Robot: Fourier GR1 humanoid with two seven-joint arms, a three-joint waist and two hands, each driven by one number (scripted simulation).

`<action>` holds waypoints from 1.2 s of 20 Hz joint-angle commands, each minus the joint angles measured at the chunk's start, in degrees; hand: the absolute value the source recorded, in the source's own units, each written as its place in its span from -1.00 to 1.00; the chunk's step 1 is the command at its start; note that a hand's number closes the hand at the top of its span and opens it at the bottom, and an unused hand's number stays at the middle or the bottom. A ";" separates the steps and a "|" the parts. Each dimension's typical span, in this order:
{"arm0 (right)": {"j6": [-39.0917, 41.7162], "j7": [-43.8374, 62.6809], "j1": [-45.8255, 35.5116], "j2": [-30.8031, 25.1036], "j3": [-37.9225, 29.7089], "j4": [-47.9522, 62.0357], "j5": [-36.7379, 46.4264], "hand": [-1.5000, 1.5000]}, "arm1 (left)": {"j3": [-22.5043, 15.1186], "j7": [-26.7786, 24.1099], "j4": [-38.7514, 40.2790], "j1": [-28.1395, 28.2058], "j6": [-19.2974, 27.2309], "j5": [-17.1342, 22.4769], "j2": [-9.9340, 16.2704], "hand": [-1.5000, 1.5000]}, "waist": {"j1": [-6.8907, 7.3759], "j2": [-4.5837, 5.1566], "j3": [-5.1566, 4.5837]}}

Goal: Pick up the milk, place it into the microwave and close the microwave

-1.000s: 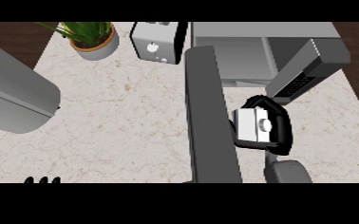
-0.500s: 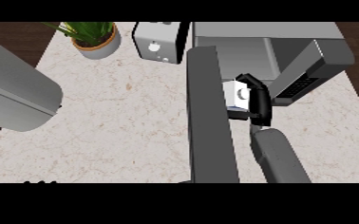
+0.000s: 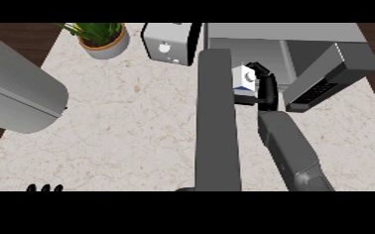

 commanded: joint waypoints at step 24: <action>-12.41 -9.72 -15.58 -8.85 -5.71 18.34 3.24 1.00 | 1.56 0.39 1.68 -2.62 -3.79 1.88 2.20 -1.00 | 5.48 2.59 0.37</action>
